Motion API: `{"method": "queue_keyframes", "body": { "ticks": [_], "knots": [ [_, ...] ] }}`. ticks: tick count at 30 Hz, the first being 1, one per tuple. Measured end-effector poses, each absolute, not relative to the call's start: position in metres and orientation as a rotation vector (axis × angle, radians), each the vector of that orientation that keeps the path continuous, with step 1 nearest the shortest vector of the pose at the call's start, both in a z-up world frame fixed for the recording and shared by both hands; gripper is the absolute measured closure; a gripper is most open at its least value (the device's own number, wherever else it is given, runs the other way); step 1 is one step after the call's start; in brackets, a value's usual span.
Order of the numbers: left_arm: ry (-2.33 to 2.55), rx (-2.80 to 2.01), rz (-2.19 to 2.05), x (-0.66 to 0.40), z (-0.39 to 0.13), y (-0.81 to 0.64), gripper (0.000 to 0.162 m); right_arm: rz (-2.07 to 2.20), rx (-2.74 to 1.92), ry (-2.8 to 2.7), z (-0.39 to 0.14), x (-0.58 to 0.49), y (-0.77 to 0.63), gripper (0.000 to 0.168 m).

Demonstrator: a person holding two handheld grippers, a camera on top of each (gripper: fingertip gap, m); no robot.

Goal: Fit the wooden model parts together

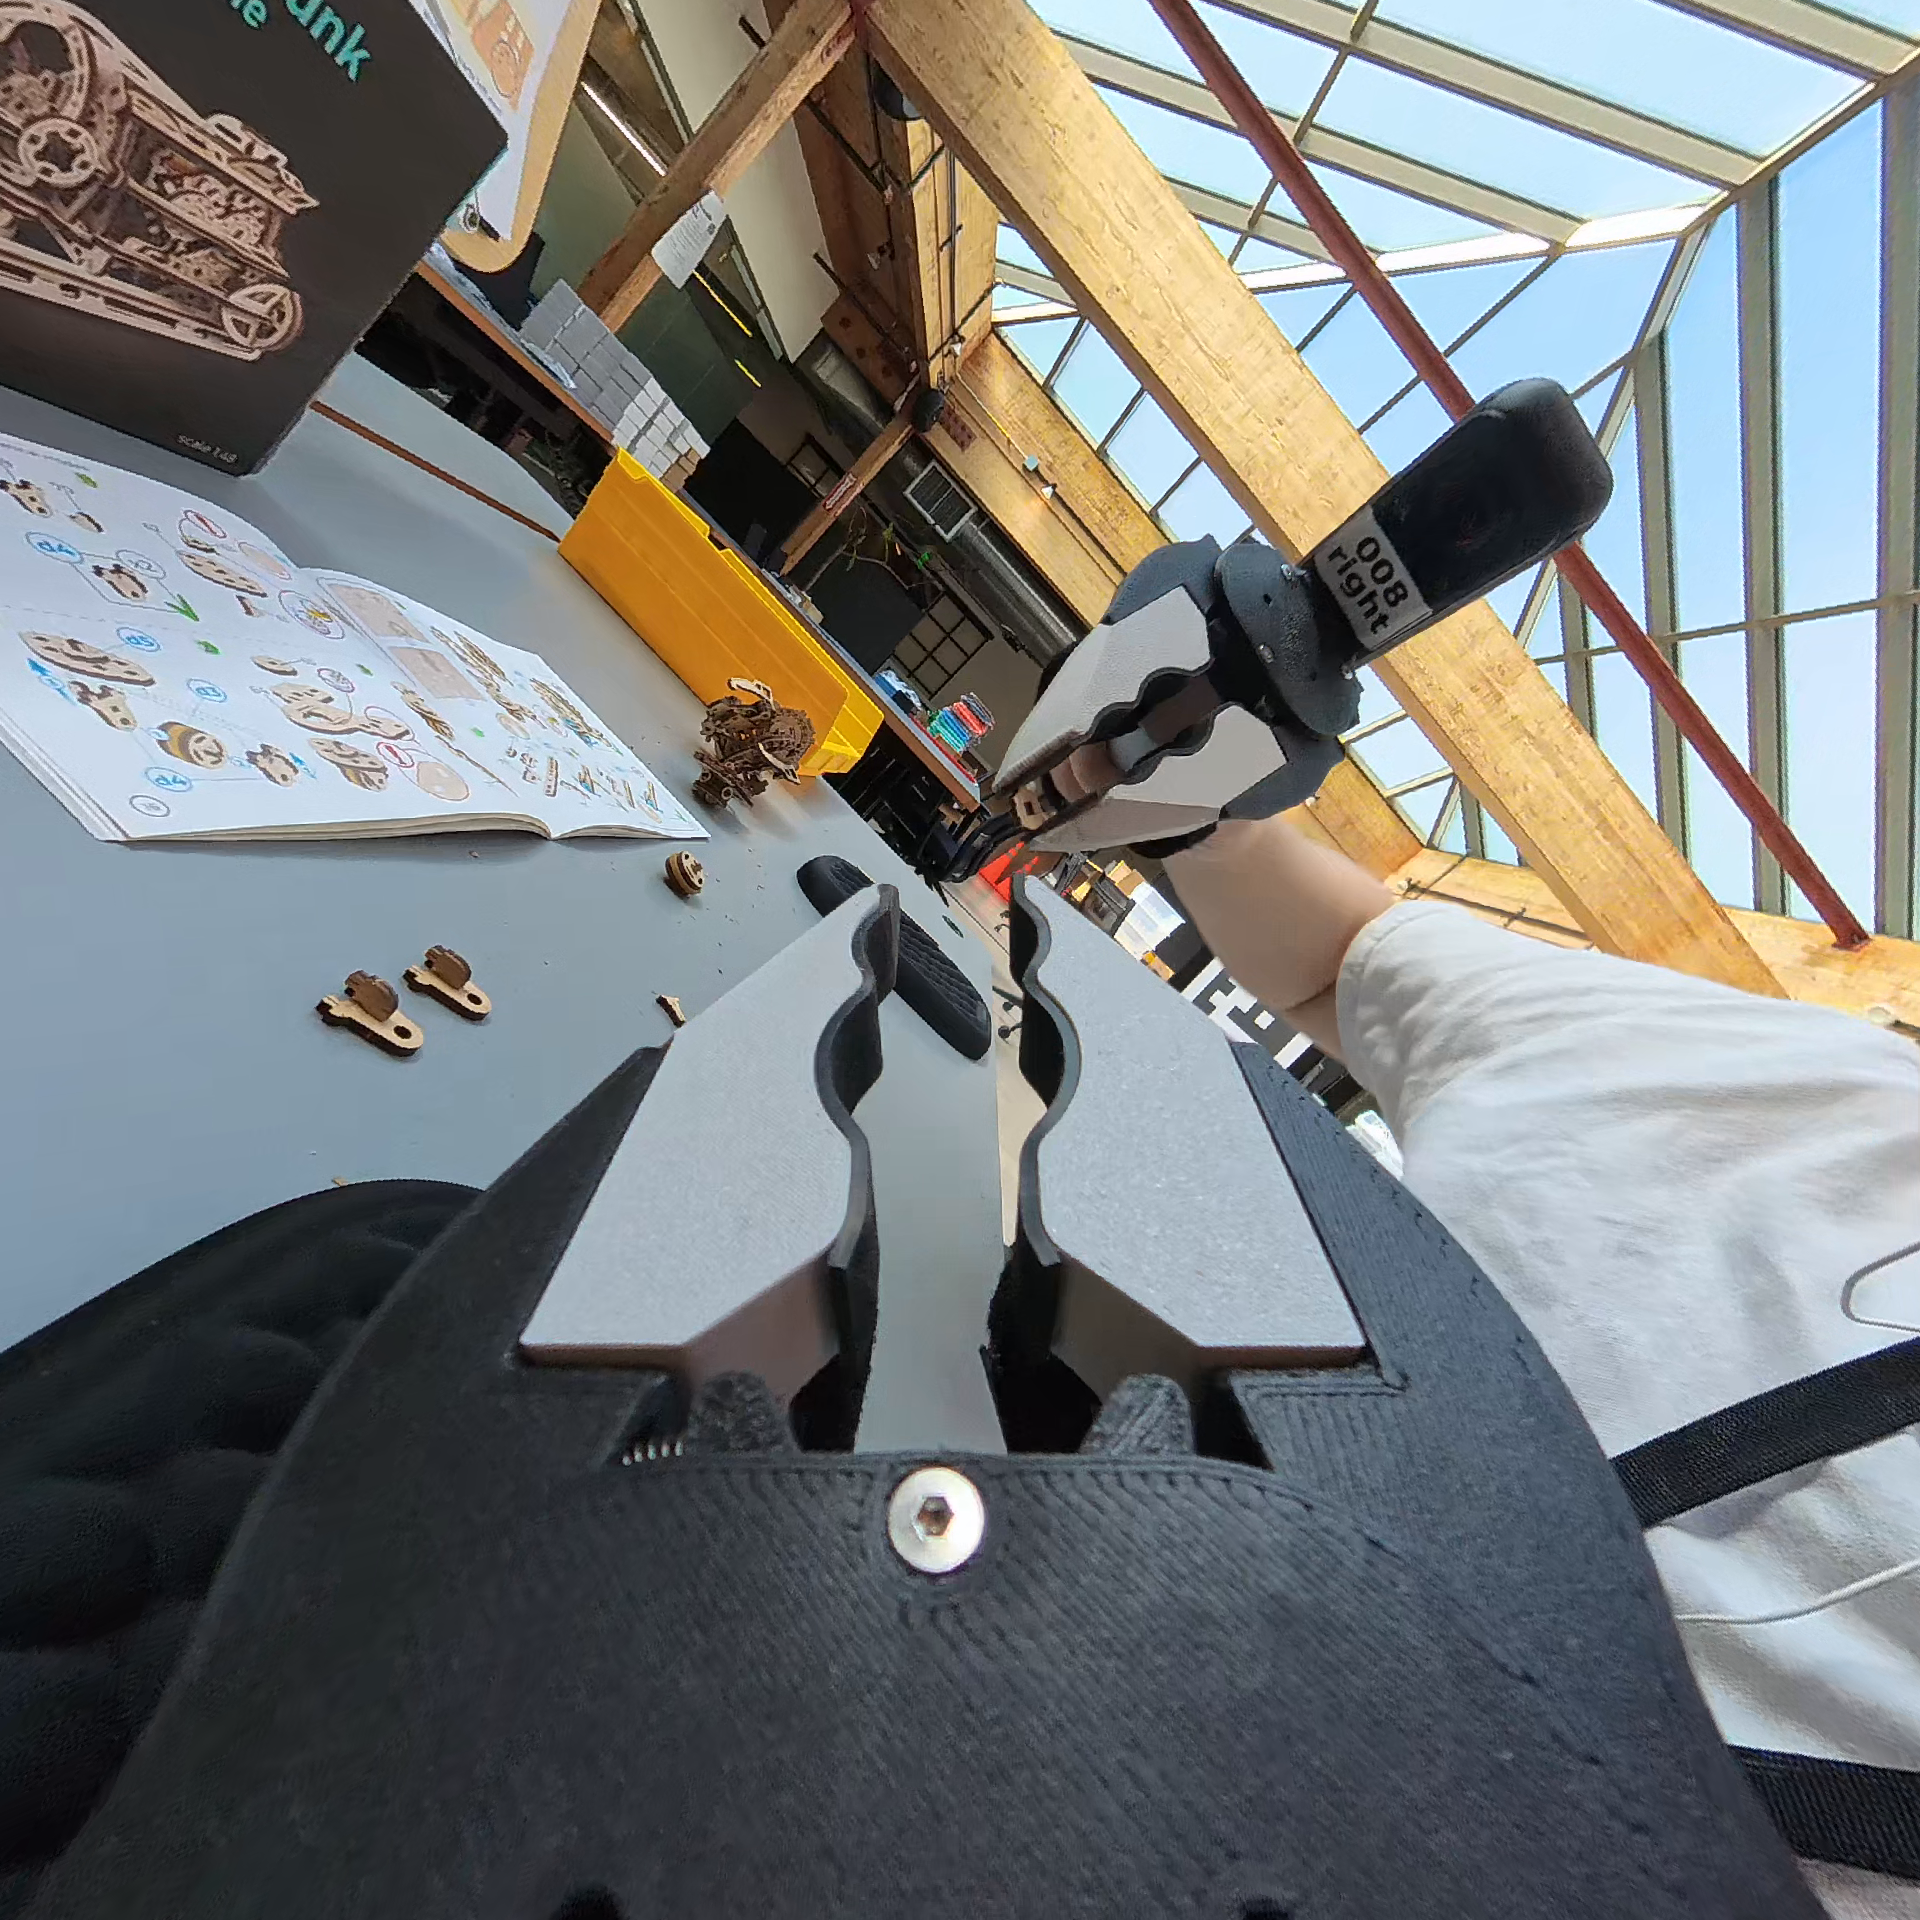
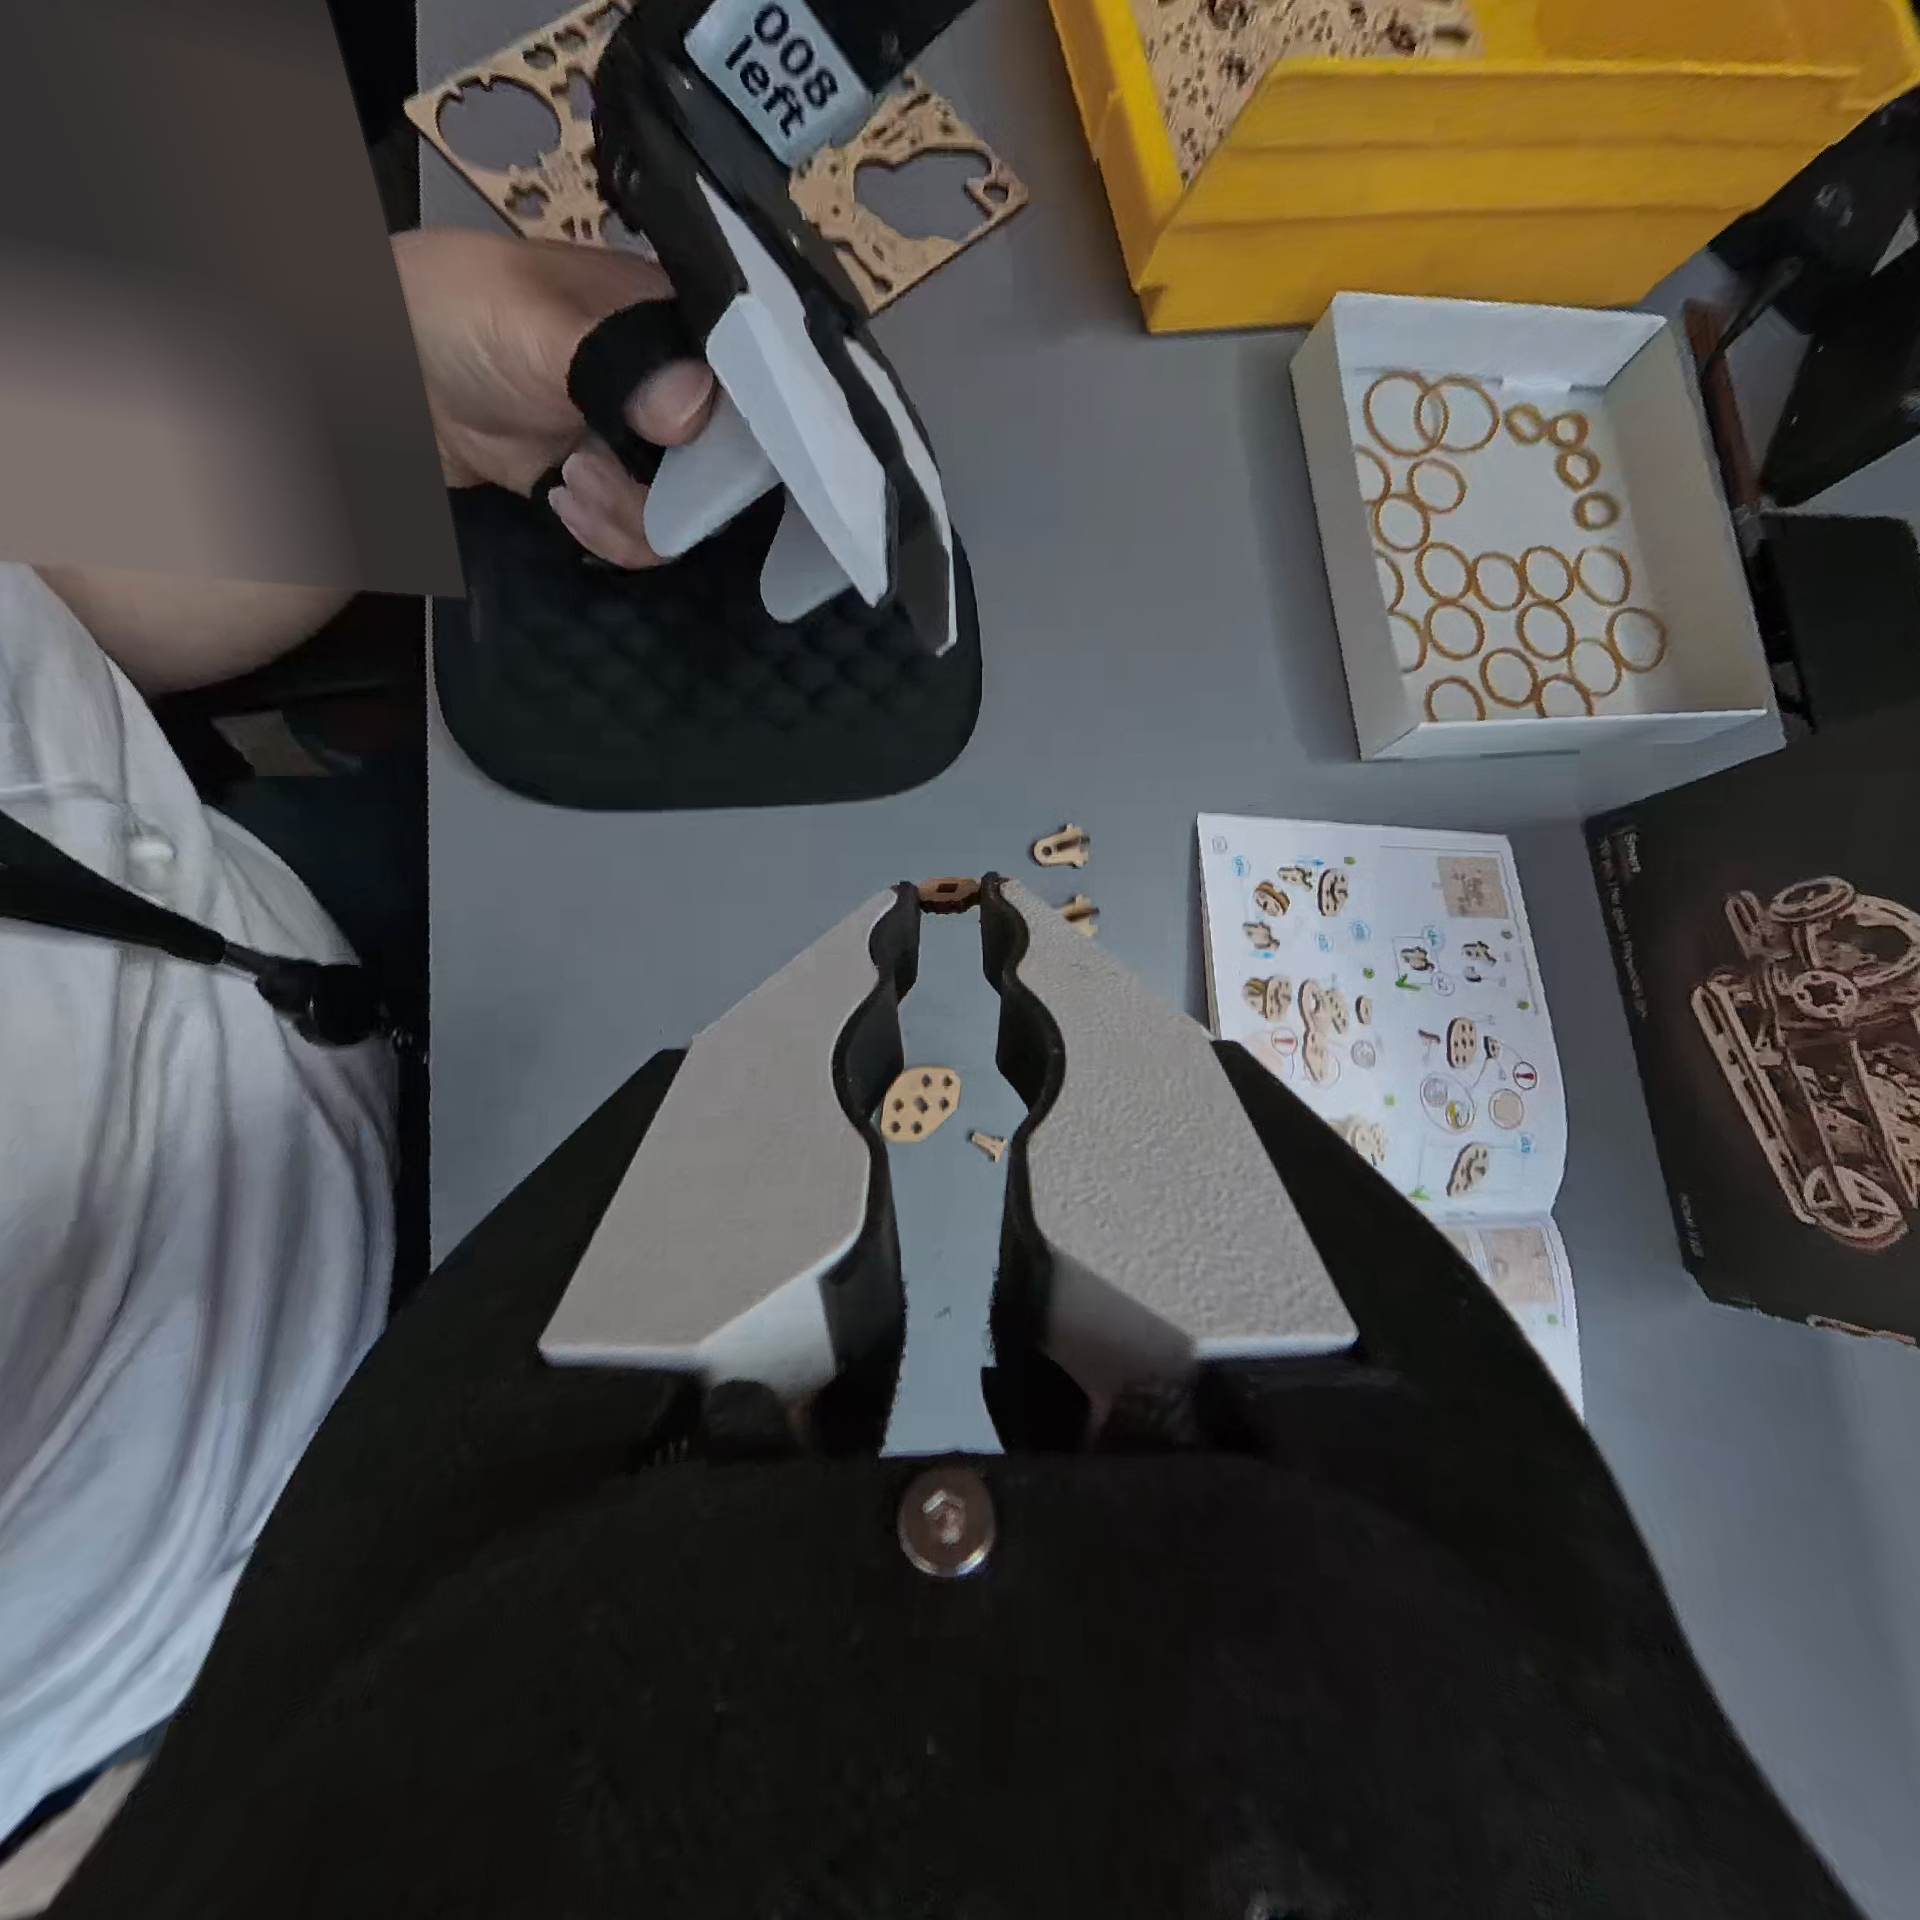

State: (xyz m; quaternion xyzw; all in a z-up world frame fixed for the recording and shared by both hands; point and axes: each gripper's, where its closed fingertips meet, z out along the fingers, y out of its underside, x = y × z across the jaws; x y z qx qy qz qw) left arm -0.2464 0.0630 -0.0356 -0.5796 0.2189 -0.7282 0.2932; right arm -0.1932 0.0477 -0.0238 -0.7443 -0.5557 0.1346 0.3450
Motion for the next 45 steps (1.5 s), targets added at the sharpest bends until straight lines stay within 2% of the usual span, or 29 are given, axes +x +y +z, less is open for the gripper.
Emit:
{"method": "queue_keyframes", "body": {
  "ticks": [2,5,6,8,10,15,19,23,28,32,40,45],
  "knots": [
    [0.597,-1.546,-1.932,-0.245,-0.036,0.062,0.143,0.34,-1.737,-1.21,-0.006,-0.205,0.052,0.156],
    [0.587,-1.54,-1.926,-0.246,-0.036,0.062,0.143,0.463,-1.372,-0.639,0.056,-0.186,0.039,0.156],
    [0.59,-1.534,-1.927,-0.247,-0.035,0.061,0.143,0.598,-1.412,-0.712,0.056,-0.197,0.03,0.157],
    [0.601,-1.523,-1.929,-0.247,-0.034,0.059,0.143,0.625,-1.755,-0.941,0.038,-0.196,0.028,0.157],
    [0.588,-1.518,-1.926,-0.248,-0.034,0.06,0.143,0.553,-1.829,-1.119,0.039,-0.19,0.033,0.157],
    [0.573,-1.522,-1.935,-0.249,-0.034,0.063,0.143,0.523,-2.027,-1.31,-0.021,-0.186,0.037,0.156],
    [0.569,-1.506,-1.938,-0.25,-0.032,0.063,0.143,0.613,-1.711,-1.046,-0.015,-0.21,0.036,0.157],
    [0.567,-1.498,-1.931,-0.251,-0.032,0.062,0.143,0.371,-1.463,-0.729,0.003,-0.166,0.066,0.156],
    [0.568,-1.5,-1.929,-0.251,-0.032,0.062,0.141,-0.009,-1.364,-0.814,0.017,-0.123,0.108,0.156],
    [0.565,-1.507,-1.934,-0.25,-0.033,0.063,0.14,-0.123,-1.219,-0.851,0.034,-0.12,0.13,0.156],
    [0.56,-1.511,-1.946,-0.25,-0.034,0.062,0.14,-0.13,-1.252,-1.011,-0.029,-0.146,0.137,0.157],
    [0.605,-1.516,-1.952,-0.247,-0.035,0.057,0.137,-0.206,-1.258,-1.009,-0.033,-0.129,0.146,0.157]
  ]
}}
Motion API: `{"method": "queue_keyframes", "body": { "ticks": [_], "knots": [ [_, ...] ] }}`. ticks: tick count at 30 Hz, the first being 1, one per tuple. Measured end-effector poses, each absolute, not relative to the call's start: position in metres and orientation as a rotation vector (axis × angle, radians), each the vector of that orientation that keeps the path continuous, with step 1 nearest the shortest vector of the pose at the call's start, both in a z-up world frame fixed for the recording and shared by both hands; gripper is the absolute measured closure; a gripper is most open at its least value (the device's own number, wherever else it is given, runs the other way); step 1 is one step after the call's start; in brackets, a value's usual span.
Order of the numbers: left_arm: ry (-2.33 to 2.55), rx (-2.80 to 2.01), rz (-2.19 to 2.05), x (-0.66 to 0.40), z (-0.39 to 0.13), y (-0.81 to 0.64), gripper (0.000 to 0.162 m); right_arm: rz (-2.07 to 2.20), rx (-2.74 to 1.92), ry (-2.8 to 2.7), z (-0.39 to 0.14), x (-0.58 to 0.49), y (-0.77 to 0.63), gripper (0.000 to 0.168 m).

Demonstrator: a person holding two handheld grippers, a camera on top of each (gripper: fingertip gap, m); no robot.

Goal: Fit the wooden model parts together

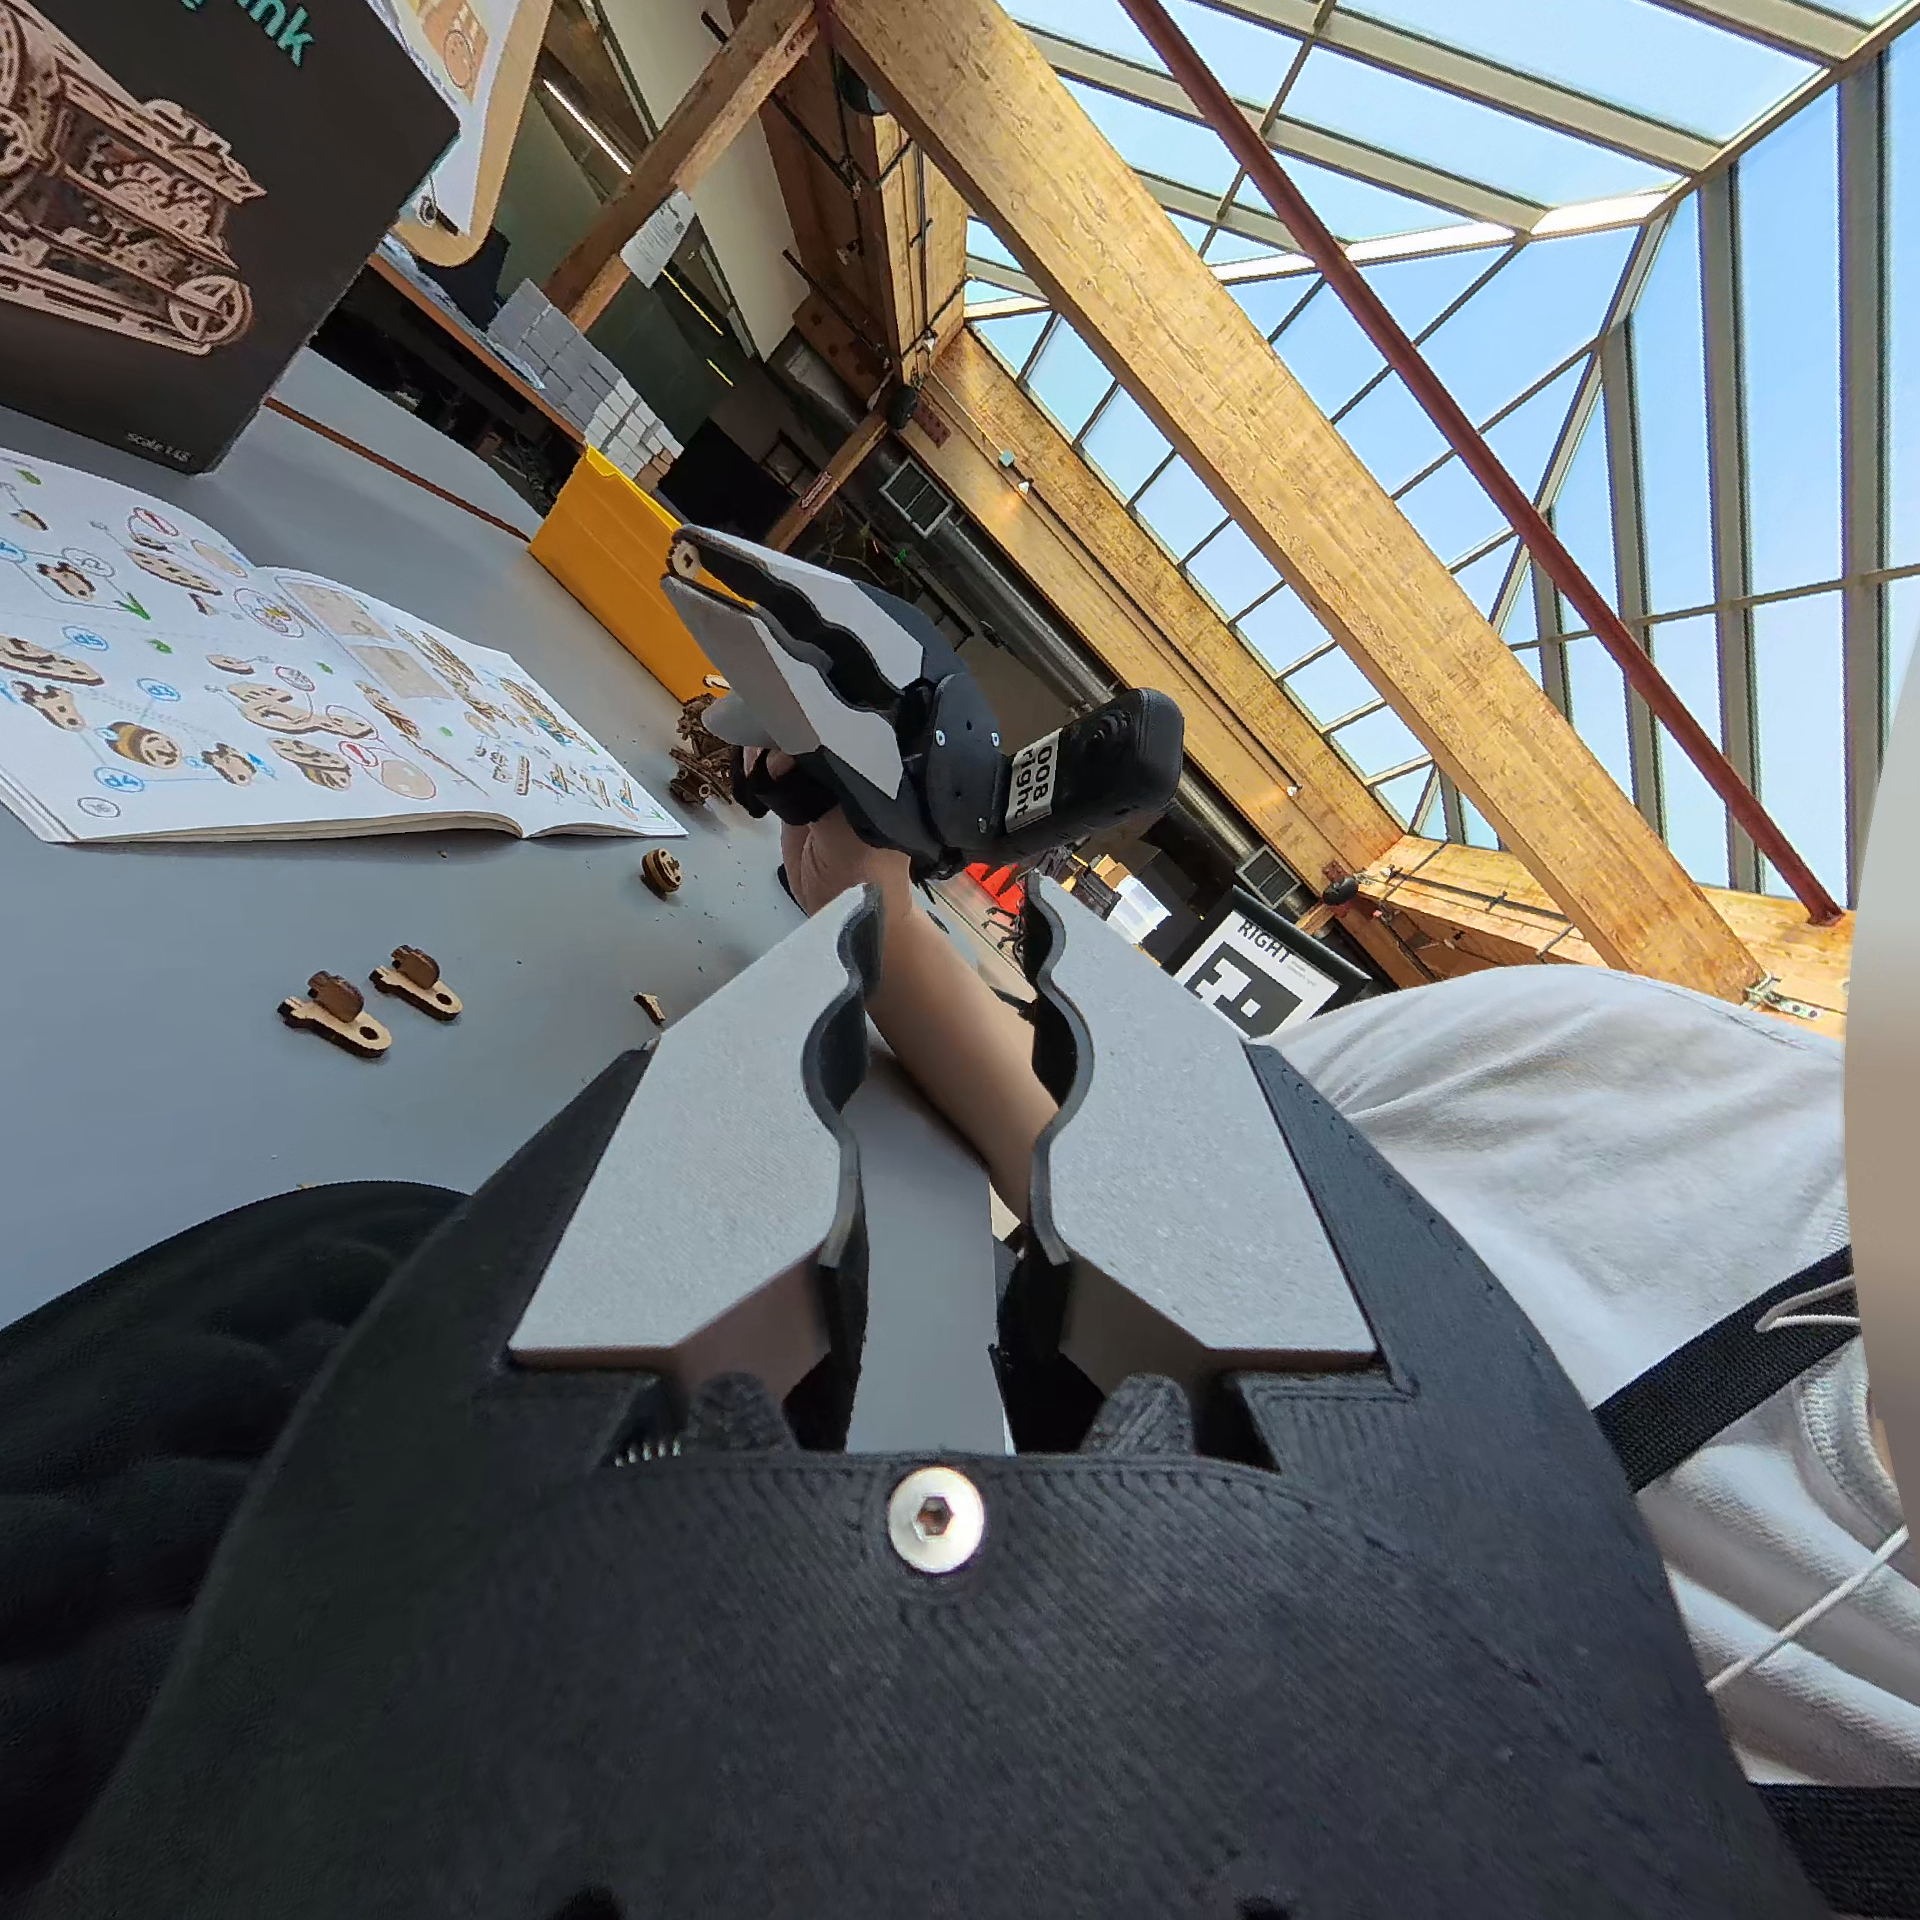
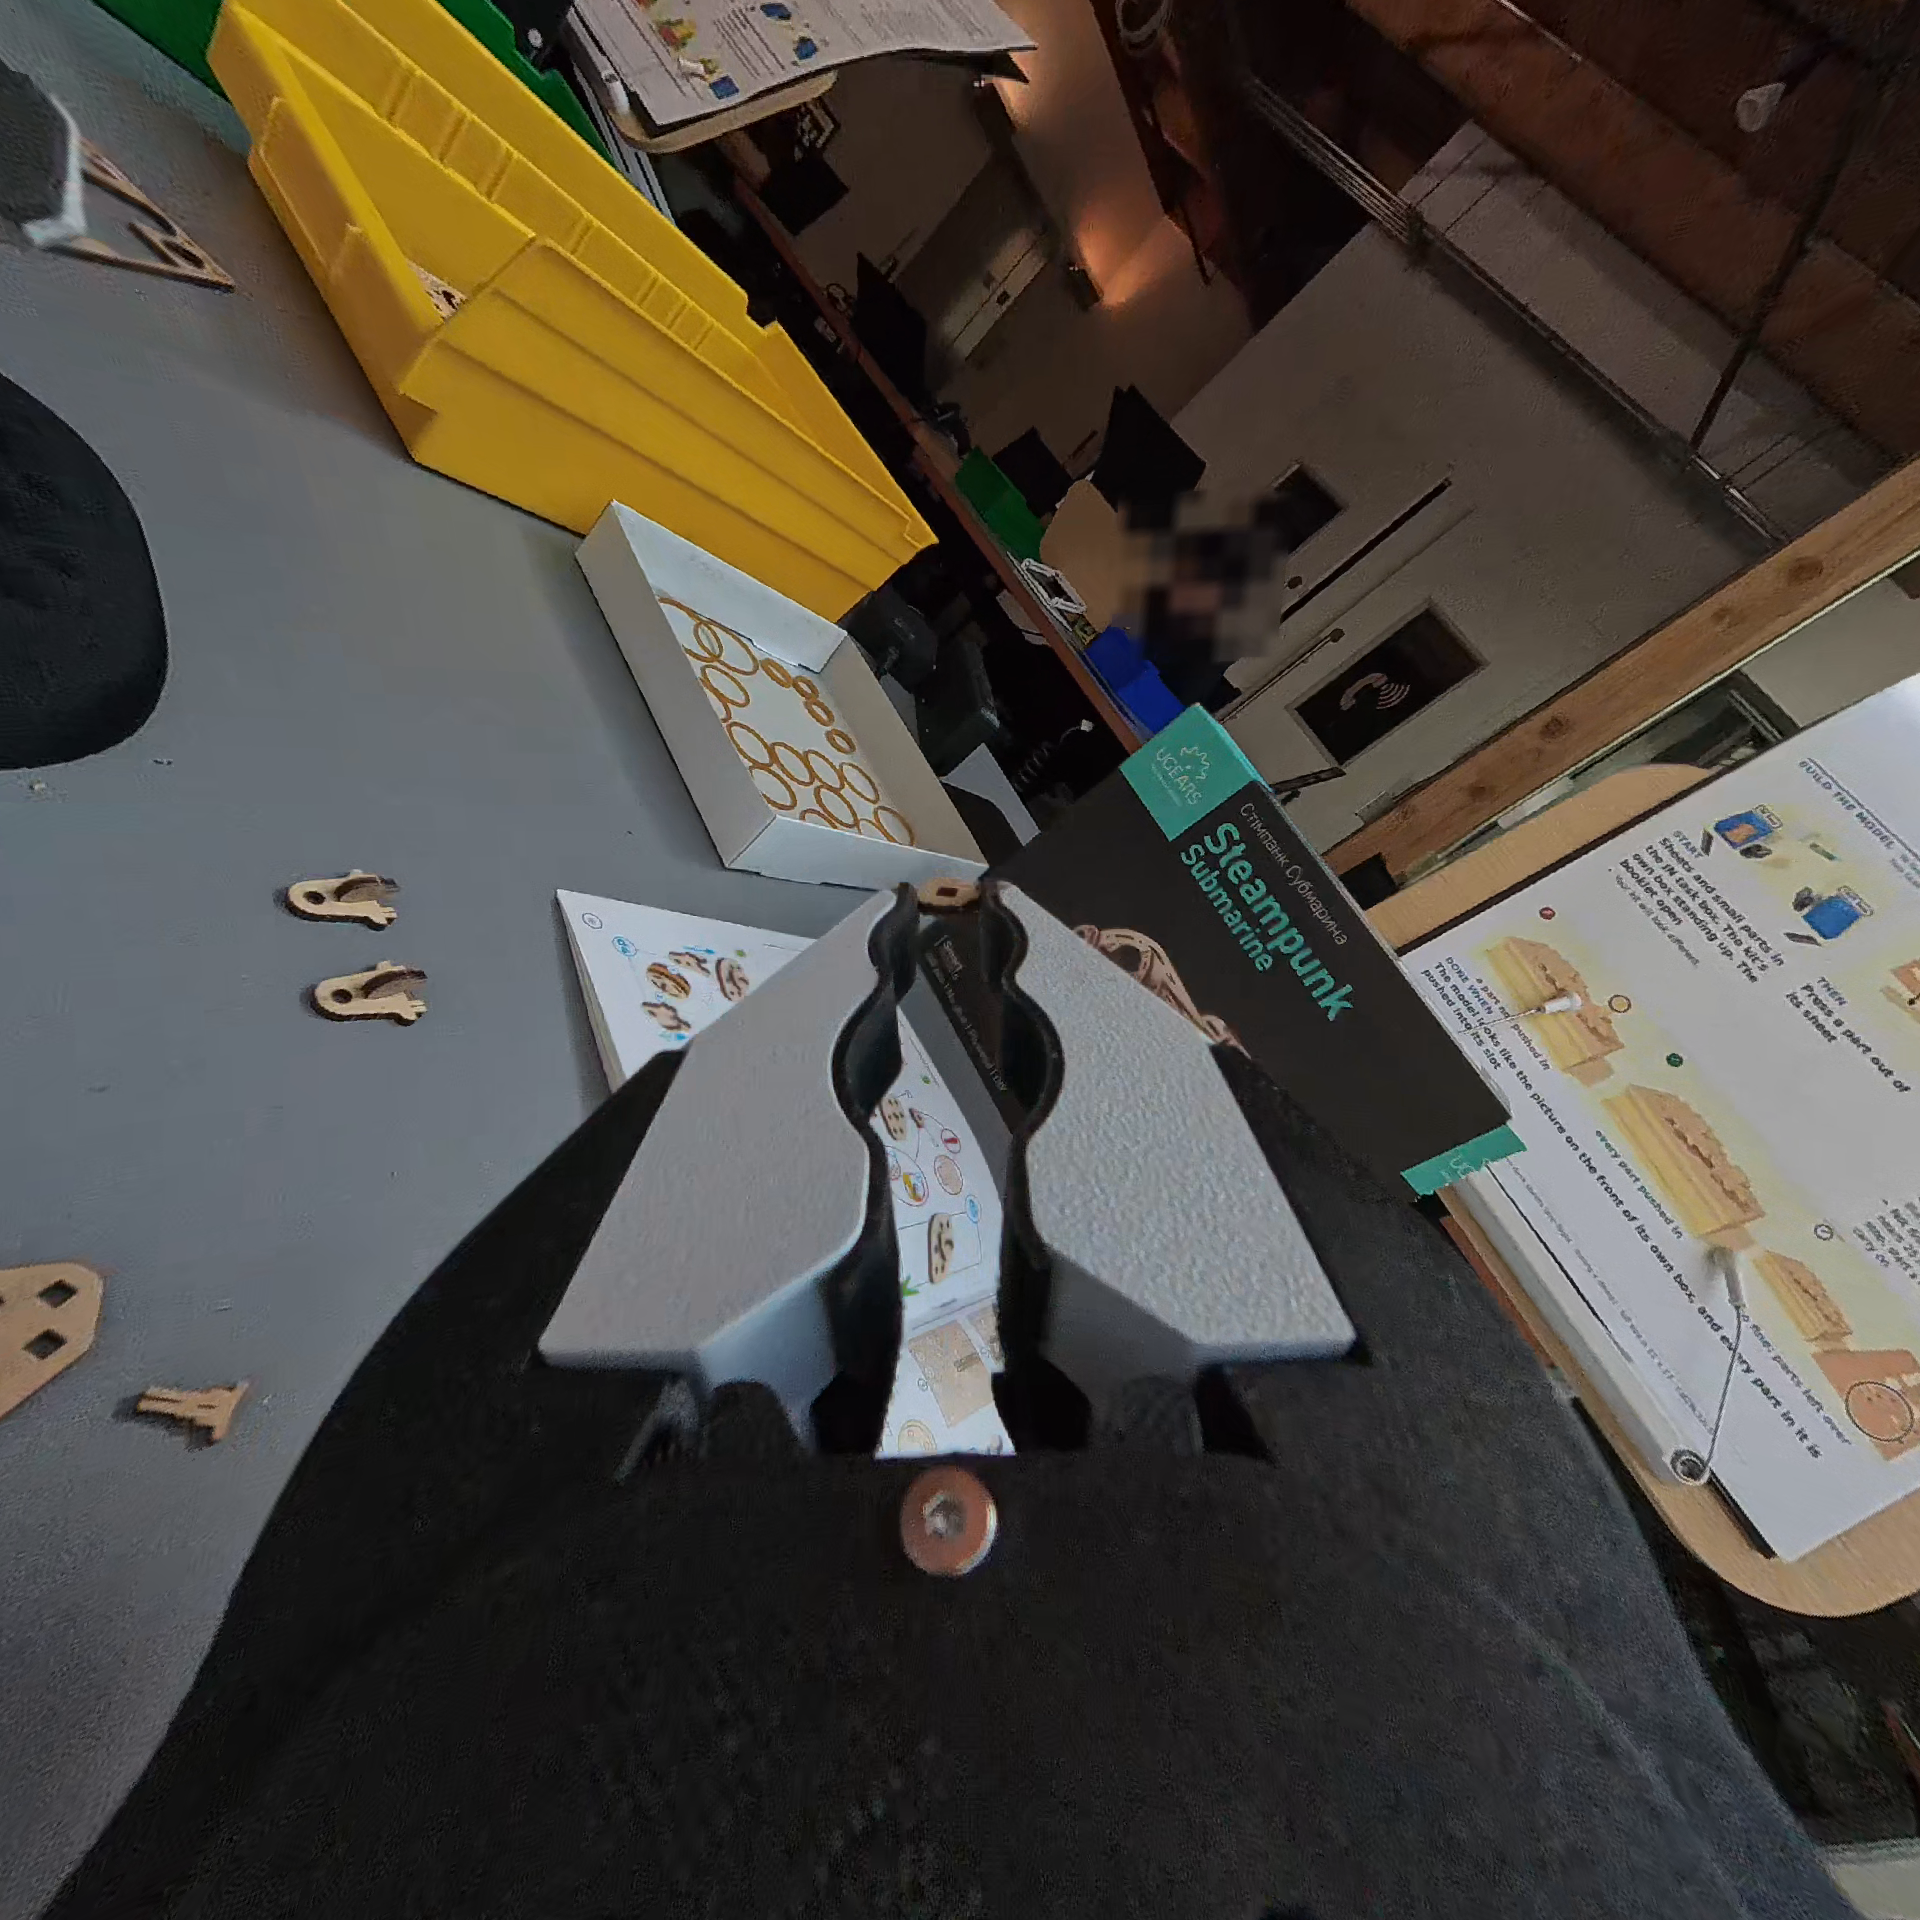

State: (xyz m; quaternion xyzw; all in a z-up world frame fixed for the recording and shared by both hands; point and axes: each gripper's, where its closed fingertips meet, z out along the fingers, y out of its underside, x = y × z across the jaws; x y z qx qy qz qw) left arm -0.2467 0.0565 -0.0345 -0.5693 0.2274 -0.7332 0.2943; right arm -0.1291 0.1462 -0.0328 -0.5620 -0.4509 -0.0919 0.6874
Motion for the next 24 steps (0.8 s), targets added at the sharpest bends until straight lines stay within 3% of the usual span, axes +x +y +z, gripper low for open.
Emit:
{"method": "queue_keyframes", "body": {
  "ticks": [24],
  "knots": [
    [0.626,-1.553,-1.912,-0.243,-0.04,0.056,0.137,-0.45,-1.256,-1.088,-0.043,-0.11,0.154,0.157]
  ]
}}
